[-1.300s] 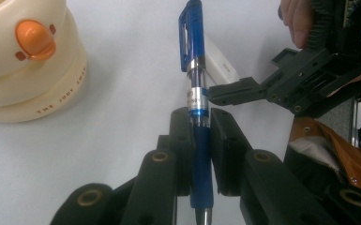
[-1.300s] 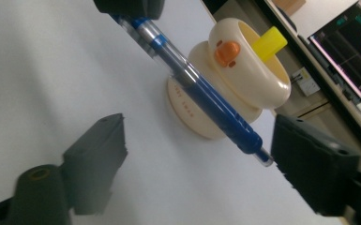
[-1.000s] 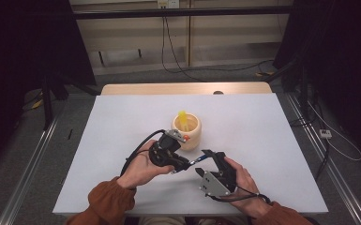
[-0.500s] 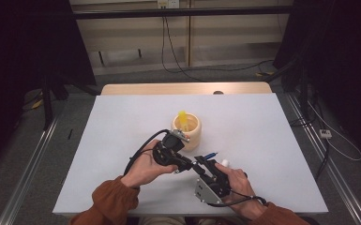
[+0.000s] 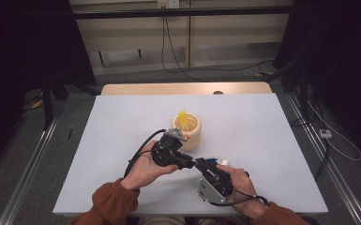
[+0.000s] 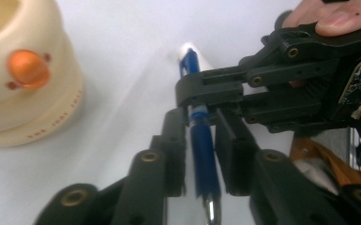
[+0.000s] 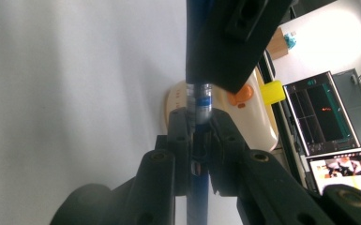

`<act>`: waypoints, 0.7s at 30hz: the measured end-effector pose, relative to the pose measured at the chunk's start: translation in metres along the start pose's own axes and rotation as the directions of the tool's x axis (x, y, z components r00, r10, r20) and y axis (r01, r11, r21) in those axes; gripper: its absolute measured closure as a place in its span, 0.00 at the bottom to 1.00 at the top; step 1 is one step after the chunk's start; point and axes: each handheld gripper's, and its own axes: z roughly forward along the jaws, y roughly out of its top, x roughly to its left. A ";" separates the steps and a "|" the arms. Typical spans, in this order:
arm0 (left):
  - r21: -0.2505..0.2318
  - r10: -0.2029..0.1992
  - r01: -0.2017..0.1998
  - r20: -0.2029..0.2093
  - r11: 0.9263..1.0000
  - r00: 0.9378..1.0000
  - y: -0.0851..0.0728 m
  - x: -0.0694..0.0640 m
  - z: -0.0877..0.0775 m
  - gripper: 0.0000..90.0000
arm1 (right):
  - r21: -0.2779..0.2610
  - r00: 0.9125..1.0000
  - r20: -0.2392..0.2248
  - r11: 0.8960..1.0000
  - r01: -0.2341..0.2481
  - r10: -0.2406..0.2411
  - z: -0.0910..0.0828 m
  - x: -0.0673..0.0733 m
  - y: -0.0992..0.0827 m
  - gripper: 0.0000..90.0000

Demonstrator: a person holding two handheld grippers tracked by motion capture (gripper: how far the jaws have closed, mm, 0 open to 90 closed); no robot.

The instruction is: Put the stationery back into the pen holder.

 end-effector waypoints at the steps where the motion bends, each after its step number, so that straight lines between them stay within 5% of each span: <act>1: -0.018 -0.003 0.003 0.001 1.000 1.000 -0.001 0.000 -0.002 0.81 | 0.001 1.000 -0.002 1.000 -0.010 0.010 0.000 -0.001 -0.001 0.89; 4: -0.060 -0.009 0.008 -0.012 0.998 1.000 -0.005 0.001 -0.008 0.75 | 0.008 0.999 -0.003 0.999 -0.037 0.037 -0.001 -0.005 -0.004 0.89; 10: -0.136 -0.050 0.036 -0.102 0.990 0.993 -0.016 0.002 -0.023 0.42 | 0.022 0.989 -0.001 0.989 -0.147 0.147 -0.001 -0.013 -0.011 0.89; 16: -0.182 -0.064 0.029 -0.193 0.983 0.979 -0.032 0.005 -0.033 0.21 | 0.011 0.956 -0.021 0.956 -0.294 0.294 0.000 -0.024 -0.020 0.89; 21: -0.207 -0.093 0.041 -0.248 0.977 0.964 -0.046 0.015 -0.040 0.15 | -0.006 0.917 -0.042 0.918 -0.397 0.397 0.000 -0.031 -0.025 0.89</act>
